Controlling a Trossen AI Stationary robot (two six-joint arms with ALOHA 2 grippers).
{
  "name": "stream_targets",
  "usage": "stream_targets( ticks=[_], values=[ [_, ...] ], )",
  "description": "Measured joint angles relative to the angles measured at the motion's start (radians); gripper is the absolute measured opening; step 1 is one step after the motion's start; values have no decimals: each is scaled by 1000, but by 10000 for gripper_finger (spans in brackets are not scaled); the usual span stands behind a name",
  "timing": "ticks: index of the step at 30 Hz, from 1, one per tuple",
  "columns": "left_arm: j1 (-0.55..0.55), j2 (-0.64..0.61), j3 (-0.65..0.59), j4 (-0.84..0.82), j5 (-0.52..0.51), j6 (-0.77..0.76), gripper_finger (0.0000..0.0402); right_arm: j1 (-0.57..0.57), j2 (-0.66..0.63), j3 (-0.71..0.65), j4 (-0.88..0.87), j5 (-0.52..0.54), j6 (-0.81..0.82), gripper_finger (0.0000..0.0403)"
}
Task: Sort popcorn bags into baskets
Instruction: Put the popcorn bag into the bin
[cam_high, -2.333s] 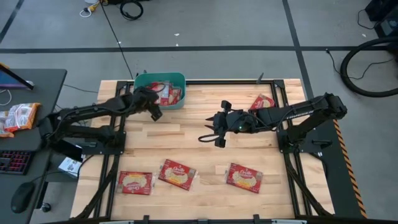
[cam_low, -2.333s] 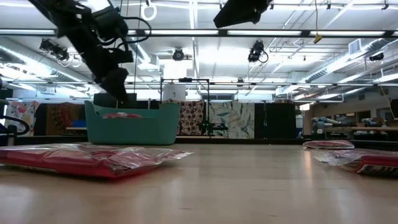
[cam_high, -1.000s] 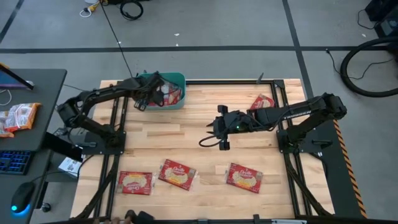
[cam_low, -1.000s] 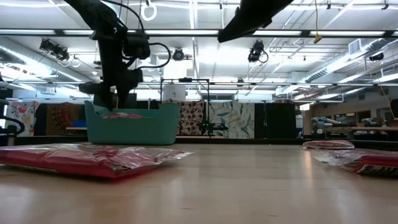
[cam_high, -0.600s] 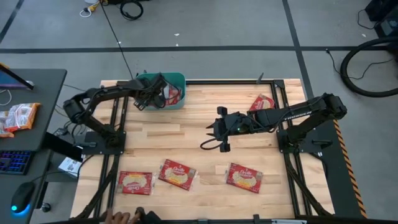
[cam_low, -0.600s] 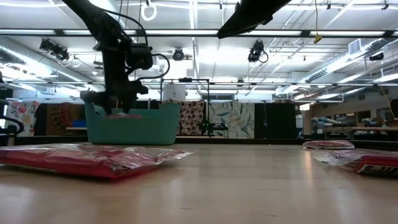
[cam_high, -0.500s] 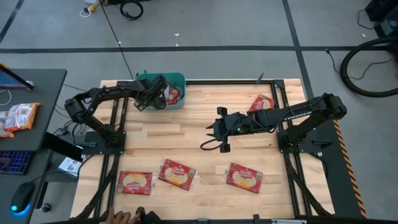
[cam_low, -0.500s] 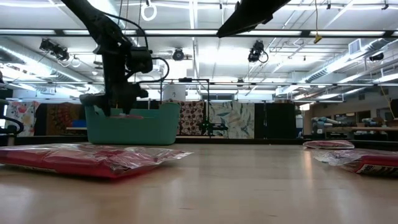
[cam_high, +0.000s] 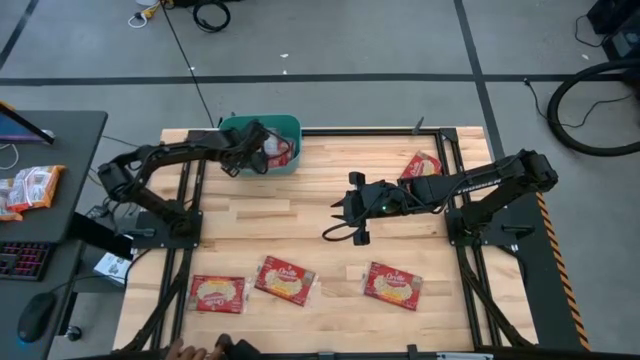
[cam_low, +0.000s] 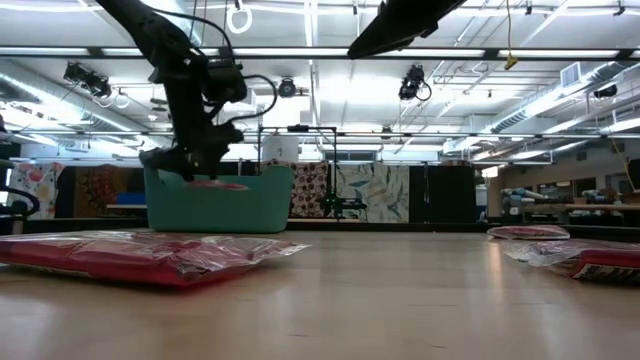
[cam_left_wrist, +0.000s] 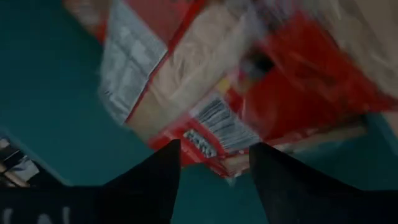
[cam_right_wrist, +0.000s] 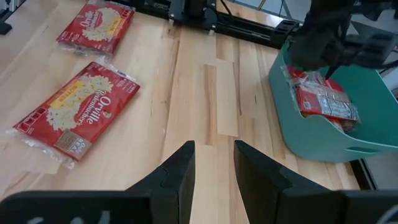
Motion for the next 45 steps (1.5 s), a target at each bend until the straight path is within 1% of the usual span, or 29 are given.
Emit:
stream_targets(
  ticks=[3, 8, 12, 13, 15, 18, 21, 29, 33, 36, 37, 40, 45],
  values=[
    [-3, -32, 0, 9, 14, -9, 176, 0, 0, 0, 1, 0, 1, 116],
    [-3, -61, 2, 38, 96, -39, 159, 0, 0, 0, 6, 0, 17, 116],
    [3, -61, 2, -3, 21, 71, 152, 2, 0, 0, 5, 0, 20, 116],
    [6, -61, 2, -14, 21, 99, 152, 2, 0, 0, 6, -1, 20, 116],
    [7, -61, 2, -34, 43, 132, 151, 2, 0, 0, 5, -2, 20, 116],
    [5, -61, 2, -102, 118, 185, 150, 2, 0, 0, 6, -4, 21, 116],
    [-4, -57, 2, -157, 165, 286, 150, 2, 0, 0, 7, -5, 24, 116],
    [-24, -50, 2, -79, 177, 334, 150, 2, 0, 0, 7, -6, 43, 116],
    [-24, -41, 2, -87, 197, 362, 150, 11, 0, 0, 7, -6, 45, 116],
    [-25, -21, 2, -129, 162, 415, 150, 17, 0, 0, 7, -6, 50, 116],
    [-23, -12, 2, -129, 146, 418, 150, 18, 0, 0, 7, -6, 53, 116],
    [-21, 4, 1, -119, 142, 409, 150, 23, 0, 0, 7, -6, 62, 116],
    [-21, 8, 1, -60, 178, 383, 150, 25, 0, 1, 7, -4, 62, 116]
  ],
)
